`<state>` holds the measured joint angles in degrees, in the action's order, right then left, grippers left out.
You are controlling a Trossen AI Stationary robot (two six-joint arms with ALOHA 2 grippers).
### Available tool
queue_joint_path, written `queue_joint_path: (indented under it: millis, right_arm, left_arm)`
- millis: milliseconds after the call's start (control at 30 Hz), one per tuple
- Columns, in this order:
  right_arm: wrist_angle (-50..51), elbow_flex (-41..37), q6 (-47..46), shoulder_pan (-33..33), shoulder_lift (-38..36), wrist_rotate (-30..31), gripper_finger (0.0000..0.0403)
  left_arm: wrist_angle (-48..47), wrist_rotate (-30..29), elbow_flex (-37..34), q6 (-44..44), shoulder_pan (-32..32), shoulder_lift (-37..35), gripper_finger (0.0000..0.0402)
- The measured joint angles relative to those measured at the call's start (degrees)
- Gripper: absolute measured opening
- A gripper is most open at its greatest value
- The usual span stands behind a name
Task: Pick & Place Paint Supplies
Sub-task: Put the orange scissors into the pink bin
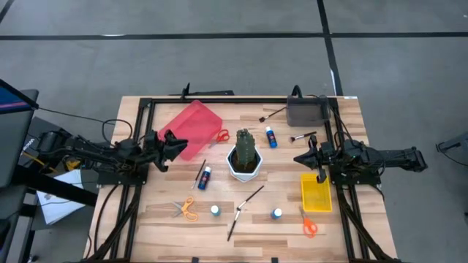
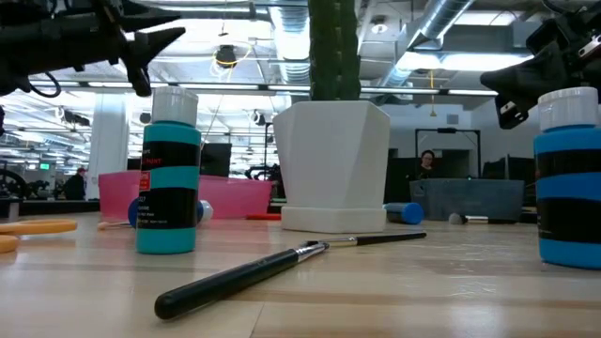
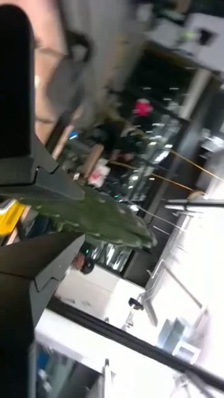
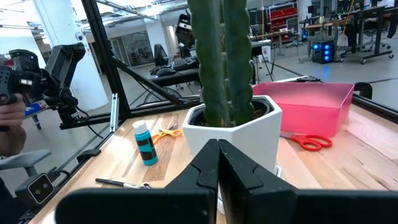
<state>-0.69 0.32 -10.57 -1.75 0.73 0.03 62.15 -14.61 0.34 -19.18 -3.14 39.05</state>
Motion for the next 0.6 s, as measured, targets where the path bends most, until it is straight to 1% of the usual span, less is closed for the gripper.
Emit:
queue_joint_path:
  millis: [133,233,400,533,600]
  right_arm:
    - [0.00,0.00,-0.01,-0.01,0.01,0.01,0.0000]
    - [-0.44,-0.02,0.00,0.01,0.02,0.02,0.0000]
    - [-7.52,0.00,-0.01,0.04,0.01,0.04,0.0000]
    - [-14.12,0.00,-0.02,0.04,0.02,0.04,0.0000]
    - [-18.56,0.00,-0.02,-0.01,0.00,0.04,0.0000]
  left_arm:
    - [6.56,-0.06,0.00,15.39,0.00,0.00,0.0088]
    - [11.93,-1.96,0.00,25.58,0.00,-0.01,0.0088]
    - [18.65,-9.08,0.06,37.54,0.00,-0.02,0.0088]
    - [18.95,-10.45,1.58,44.41,0.00,-0.05,0.0088]
    - [18.38,-12.64,2.20,46.35,0.00,0.00,0.0088]
